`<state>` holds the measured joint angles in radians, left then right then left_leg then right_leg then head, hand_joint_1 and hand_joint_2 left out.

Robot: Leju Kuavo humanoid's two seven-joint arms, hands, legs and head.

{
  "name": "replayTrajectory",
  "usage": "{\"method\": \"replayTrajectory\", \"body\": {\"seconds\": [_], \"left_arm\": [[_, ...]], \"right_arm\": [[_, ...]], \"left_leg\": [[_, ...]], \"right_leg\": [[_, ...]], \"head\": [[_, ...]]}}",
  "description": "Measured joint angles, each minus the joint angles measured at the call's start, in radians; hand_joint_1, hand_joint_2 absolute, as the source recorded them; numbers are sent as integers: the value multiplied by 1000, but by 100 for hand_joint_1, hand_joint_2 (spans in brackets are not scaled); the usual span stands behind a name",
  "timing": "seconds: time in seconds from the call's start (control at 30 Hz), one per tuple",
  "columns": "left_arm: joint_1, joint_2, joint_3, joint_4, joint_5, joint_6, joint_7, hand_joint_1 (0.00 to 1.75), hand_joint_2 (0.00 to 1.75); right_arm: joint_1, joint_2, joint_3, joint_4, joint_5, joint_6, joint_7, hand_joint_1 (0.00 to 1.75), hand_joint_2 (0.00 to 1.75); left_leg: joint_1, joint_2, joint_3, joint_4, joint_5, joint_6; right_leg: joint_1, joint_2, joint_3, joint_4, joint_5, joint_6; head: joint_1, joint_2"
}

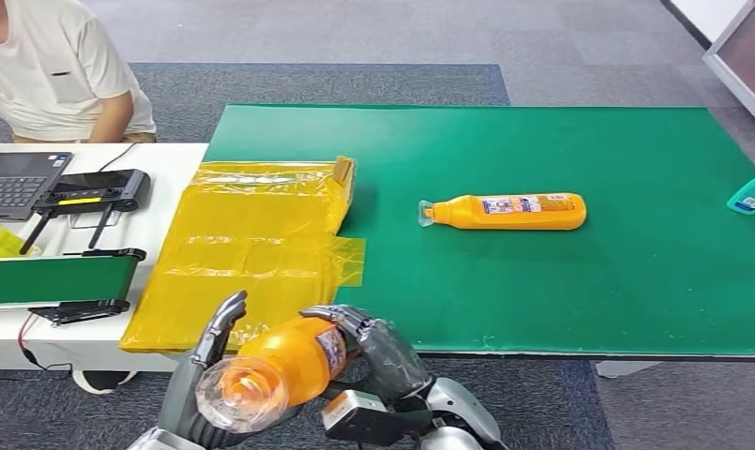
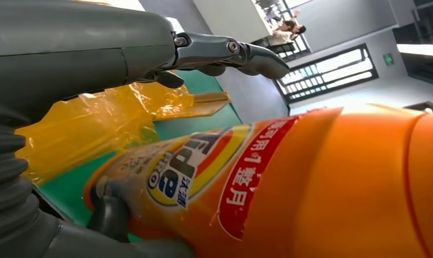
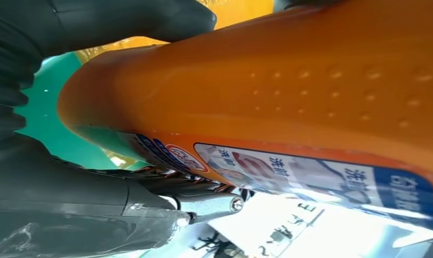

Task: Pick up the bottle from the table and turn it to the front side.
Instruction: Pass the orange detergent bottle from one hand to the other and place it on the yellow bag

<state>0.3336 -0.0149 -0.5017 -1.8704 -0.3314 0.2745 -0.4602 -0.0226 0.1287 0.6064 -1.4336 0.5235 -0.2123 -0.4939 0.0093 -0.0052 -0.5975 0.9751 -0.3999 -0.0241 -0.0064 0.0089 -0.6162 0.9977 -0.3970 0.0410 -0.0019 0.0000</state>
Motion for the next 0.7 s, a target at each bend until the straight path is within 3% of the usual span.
{"method": "replayTrajectory", "body": {"seconds": [0.33,0.67,0.7], "left_arm": [[-44,21,-63,29,-34,-12,16,0,175],[-68,44,-105,36,-77,24,27,0,175],[-69,45,-108,37,-78,28,27,10,175]], "right_arm": [[-30,-2,33,21,83,-37,7,175,175],[-62,-4,72,175,47,-33,-22,175,175],[-64,-3,74,188,44,-33,-23,175,175]], "left_leg": [[0,0,0,0,0,0],[0,0,0,0,0,0],[0,0,0,0,0,0]], "right_leg": [[0,0,0,0,0,0],[0,0,0,0,0,0],[0,0,0,0,0,0]], "head": [[0,0],[0,0],[0,0]]}}
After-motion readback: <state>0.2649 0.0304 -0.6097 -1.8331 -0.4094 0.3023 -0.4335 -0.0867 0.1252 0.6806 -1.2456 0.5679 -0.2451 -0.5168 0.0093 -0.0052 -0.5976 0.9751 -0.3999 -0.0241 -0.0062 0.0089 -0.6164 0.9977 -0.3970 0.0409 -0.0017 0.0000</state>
